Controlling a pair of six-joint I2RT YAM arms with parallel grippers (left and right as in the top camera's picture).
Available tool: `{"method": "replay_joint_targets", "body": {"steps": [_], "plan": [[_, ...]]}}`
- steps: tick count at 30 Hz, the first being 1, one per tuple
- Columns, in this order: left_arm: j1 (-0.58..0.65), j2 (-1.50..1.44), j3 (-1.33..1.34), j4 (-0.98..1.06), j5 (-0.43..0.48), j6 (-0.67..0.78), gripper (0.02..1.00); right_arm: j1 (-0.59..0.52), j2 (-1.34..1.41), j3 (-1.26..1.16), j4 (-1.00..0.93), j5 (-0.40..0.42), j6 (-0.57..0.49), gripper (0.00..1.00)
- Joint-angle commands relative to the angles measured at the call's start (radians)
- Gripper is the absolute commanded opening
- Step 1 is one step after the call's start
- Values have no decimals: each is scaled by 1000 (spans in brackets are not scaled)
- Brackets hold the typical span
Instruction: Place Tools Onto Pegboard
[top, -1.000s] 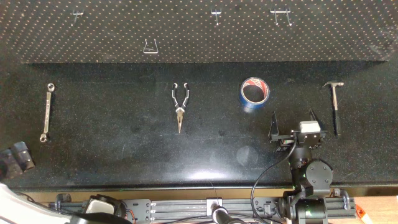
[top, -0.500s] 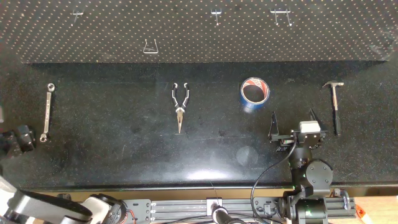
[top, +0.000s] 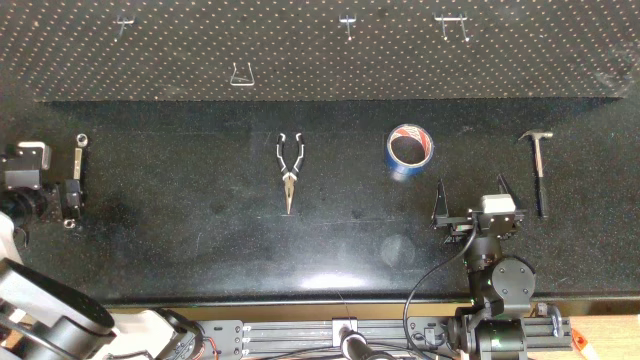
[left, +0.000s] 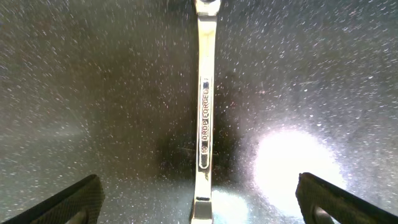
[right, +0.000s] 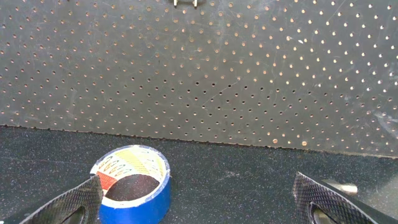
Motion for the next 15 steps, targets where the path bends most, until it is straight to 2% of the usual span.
{"method": "replay_joint_targets", "body": {"steps": [1, 15], "plan": [[0, 56, 17, 11, -15, -23, 996, -5, -10, -3, -6, -6, 12, 989], [0, 151, 17, 63, -8, -23, 996, -5, -10, -3, -5, -6, 12, 989]]}}
